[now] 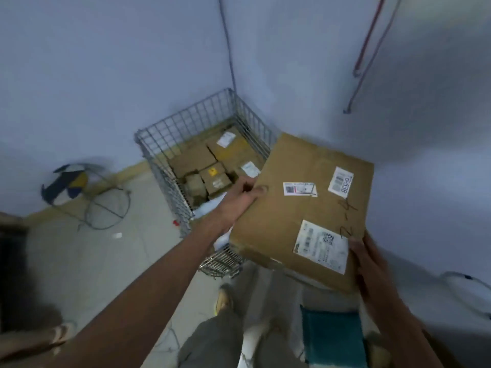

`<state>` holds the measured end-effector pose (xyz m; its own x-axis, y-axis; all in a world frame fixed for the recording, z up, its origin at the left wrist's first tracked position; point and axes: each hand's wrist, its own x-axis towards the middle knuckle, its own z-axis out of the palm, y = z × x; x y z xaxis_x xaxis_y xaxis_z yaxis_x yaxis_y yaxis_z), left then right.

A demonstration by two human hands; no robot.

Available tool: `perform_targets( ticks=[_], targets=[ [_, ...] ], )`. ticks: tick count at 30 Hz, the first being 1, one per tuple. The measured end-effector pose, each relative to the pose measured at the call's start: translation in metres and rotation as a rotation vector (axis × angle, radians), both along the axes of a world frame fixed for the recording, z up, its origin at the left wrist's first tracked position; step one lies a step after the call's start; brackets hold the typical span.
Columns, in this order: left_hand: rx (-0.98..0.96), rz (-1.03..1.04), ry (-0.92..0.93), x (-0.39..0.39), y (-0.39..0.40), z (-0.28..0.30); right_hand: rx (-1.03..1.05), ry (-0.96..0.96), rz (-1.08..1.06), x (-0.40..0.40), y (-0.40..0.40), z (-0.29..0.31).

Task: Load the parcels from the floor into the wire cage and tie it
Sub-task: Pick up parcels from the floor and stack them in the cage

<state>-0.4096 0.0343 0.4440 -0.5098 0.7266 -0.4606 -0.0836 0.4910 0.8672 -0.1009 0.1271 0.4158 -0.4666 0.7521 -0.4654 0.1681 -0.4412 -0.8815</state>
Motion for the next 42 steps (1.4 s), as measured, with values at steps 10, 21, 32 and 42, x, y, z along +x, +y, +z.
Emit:
perform_targets(
  ticks=[10, 21, 32, 42],
  targets=[
    [0.001, 0.547, 0.0, -0.138, -0.248, -0.006, 0.168, -0.097, 0.633, -0.25, -0.091, 0.017],
    [-0.005, 0.372, 0.011, -0.287, -0.311, -0.019, 0.196, -0.158, 0.522, -0.383, -0.163, 0.014],
    [-0.104, -0.045, 0.009, -0.391, -0.247, -0.045, 0.052, -0.293, 0.173, -0.421, -0.145, -0.03],
    [-0.271, -0.274, -0.134, -0.492, -0.118, -0.075, -0.201, -0.381, -0.179, -0.506, -0.107, -0.077]
  ],
)
